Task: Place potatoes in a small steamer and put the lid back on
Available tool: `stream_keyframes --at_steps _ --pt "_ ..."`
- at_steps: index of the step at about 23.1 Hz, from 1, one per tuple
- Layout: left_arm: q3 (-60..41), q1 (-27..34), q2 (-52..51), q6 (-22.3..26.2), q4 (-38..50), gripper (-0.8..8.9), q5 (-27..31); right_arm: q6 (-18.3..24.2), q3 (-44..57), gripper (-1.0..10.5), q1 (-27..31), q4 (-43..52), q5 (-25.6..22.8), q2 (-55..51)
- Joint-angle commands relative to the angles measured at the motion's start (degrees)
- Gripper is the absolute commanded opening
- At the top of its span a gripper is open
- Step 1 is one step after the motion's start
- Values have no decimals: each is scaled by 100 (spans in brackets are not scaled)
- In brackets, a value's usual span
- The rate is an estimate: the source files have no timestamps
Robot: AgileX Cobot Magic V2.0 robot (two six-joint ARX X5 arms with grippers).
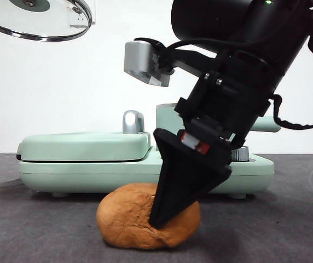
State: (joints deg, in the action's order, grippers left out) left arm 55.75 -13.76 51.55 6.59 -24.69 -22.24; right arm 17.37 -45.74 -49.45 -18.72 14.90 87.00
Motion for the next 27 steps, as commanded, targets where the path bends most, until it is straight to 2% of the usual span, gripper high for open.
stream_keyframes --at_steps 1,3,6,8,11,15,27 --pt "96 -9 -33 20 153 13 -4 -310 -48 208 -28 -337 262 -201" --pt "96 -9 -33 20 153 13 -4 -629 -81 208 -26 -662 282 -654" --pt "96 -9 -33 20 153 13 -4 -1506 -330 208 120 -1563 166 -1545" --pt "96 -9 -33 20 153 13 -4 -1891 -678 208 271 -2277 -79 -2020" --pt "96 -9 -33 20 153 13 -4 -2260 -1657 208 595 -3407 -793 -2321" --pt "96 -9 -33 20 153 13 -4 -2175 -2559 209 981 -3891 -955 -2179" --pt "96 -9 -33 -4 153 13 -4 -1292 -4529 209 2223 -3705 -887 -444"
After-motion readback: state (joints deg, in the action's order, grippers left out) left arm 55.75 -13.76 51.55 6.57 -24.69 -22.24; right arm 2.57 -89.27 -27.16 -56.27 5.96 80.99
